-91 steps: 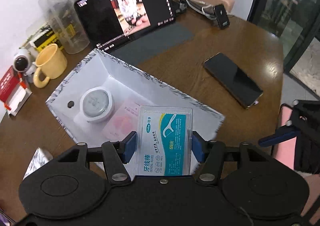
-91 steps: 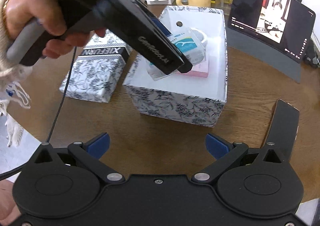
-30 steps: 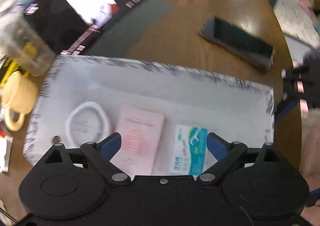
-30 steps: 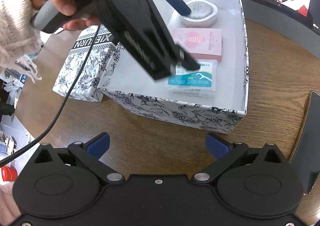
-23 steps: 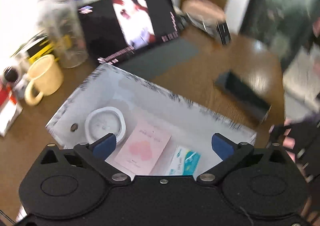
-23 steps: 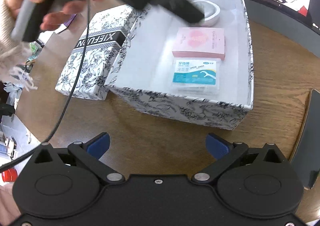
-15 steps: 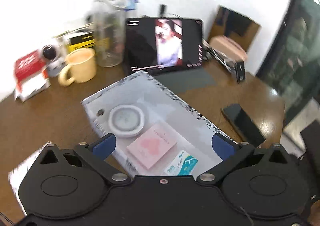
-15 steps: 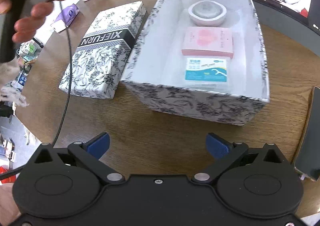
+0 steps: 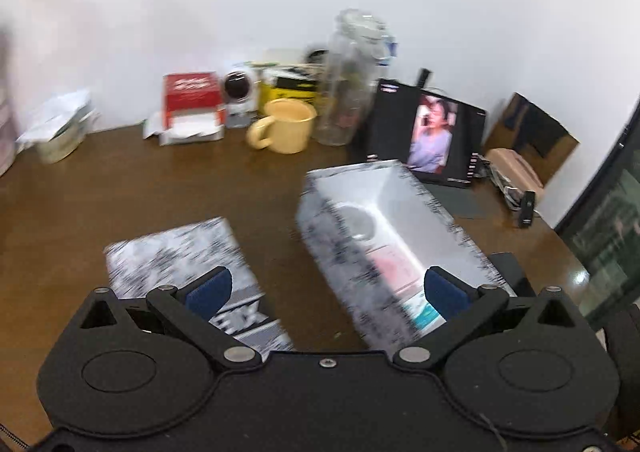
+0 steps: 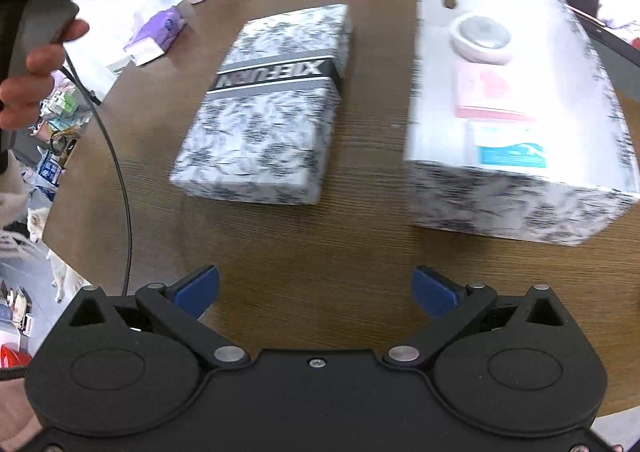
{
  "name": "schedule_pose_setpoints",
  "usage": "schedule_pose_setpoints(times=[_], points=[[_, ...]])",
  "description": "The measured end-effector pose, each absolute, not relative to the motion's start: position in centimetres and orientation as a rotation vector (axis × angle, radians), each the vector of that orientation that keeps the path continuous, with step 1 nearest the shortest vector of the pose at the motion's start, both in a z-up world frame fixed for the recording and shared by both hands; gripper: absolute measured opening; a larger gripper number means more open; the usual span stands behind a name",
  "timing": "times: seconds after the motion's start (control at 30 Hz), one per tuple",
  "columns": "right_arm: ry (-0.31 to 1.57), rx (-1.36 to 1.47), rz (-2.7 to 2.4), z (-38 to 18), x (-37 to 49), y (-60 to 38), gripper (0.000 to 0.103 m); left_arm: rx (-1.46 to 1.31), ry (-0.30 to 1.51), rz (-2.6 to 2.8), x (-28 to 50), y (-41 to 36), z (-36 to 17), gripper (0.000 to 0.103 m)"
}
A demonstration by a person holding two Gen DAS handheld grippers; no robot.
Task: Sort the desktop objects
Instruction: 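Move the left tool to the black-and-white XIEFURN gift box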
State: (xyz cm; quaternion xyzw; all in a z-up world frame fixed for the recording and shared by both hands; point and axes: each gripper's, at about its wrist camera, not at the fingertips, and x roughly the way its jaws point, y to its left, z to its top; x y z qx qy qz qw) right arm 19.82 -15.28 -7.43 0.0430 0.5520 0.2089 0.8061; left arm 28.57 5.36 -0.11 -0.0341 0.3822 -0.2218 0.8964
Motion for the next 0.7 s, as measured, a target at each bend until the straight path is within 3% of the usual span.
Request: schedule_pose_setpoints(times=[0.7], points=[[1.071, 0.032, 0.471, -7.8, 24.9, -7.4, 0.103, -0.092, 0.920, -0.241, 28.8, 14.9, -5.2, 0.103]])
